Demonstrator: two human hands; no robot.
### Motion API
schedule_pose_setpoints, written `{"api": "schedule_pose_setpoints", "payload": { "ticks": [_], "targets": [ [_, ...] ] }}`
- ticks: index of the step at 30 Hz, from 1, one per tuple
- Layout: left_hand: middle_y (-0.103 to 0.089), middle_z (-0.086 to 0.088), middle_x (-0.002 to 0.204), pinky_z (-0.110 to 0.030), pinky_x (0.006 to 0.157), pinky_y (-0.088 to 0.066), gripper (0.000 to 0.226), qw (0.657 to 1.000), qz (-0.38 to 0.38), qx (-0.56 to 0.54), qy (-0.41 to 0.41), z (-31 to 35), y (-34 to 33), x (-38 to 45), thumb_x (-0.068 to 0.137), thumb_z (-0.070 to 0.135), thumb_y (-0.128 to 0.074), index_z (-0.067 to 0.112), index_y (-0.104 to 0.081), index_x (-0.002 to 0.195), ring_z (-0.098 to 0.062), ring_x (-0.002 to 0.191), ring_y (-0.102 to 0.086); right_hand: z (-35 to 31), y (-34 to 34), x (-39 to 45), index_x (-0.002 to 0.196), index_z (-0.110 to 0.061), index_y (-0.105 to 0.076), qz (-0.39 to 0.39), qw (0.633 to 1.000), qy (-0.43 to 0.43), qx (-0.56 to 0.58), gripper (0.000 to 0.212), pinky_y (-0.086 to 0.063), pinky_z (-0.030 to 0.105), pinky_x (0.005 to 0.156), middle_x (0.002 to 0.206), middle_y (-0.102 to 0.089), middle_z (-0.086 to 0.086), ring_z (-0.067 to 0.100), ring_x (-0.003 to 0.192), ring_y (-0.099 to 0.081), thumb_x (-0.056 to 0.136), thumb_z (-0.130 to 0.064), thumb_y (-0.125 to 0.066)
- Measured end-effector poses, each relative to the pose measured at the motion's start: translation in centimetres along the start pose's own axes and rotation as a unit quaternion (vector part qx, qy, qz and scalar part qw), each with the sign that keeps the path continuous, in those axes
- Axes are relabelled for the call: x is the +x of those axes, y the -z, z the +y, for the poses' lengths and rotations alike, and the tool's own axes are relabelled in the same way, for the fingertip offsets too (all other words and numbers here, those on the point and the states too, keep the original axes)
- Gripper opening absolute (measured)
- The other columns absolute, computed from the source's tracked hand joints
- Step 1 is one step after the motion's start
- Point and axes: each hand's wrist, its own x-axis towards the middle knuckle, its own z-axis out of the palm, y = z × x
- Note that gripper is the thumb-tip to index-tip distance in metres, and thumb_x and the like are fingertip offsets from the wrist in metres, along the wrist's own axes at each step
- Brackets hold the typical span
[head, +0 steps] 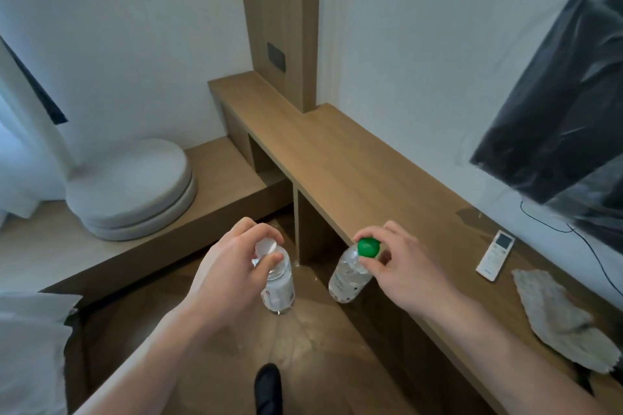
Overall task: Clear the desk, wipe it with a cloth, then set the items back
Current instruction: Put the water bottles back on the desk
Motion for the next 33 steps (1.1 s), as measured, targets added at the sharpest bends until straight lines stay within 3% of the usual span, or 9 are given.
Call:
{"api": "schedule_pose_setpoints", "payload": {
  "ticks": [8,15,29,33],
  "targets": [
    [-0.05,0.023,0.103,-0.01,0.067,-0.037,0.015,0.998,-0.03,0.023,-0.051,-7.4,3.8,11.9,0.097,0.043,-0.066,0.045,-0.062,0.111,-0.004,0.09,-0.056,-3.9,-1.7,10.2,0.108,-0.055,-0.056,0.042,0.998,-0.053,0.007,0.025,-0.059,0.027,0.081,0.108,-0.053,-0.025,0.004,0.093,-0.061,0.097,-0.037,-0.07],
    [-0.052,0.023,0.106,-0.016,0.072,-0.045,0.015,0.994,-0.044,0.007,-0.099,-9.2,5.2,22.1,0.097,0.044,-0.065,0.044,-0.062,0.112,-0.003,0.089,-0.057,-4.7,-0.3,17.1,0.111,-0.053,-0.057,0.067,0.993,-0.098,0.025,0.026,-0.055,0.026,0.082,0.107,-0.054,-0.023,0.004,0.091,-0.06,0.096,-0.036,-0.07],
    [-0.056,0.022,0.1,-0.021,0.072,-0.048,0.013,0.994,-0.034,0.005,-0.105,-10.3,1.7,43.0,0.093,0.044,-0.07,0.043,-0.065,0.105,-0.002,0.087,-0.058,1.9,3.3,34.6,0.103,-0.052,-0.062,0.075,0.983,-0.139,0.09,0.026,-0.046,0.018,0.07,0.101,-0.058,-0.021,0.005,0.081,-0.061,0.091,-0.035,-0.076],
    [-0.056,0.023,0.1,-0.018,0.07,-0.046,0.015,0.993,-0.046,0.036,-0.106,-10.5,0.1,48.6,0.092,0.042,-0.072,0.045,-0.064,0.104,0.0,0.087,-0.057,3.9,4.0,39.0,0.106,-0.051,-0.061,0.082,0.982,-0.153,0.077,0.025,-0.052,0.024,0.075,0.103,-0.057,-0.023,0.004,0.082,-0.061,0.091,-0.037,-0.076]
  ]
}}
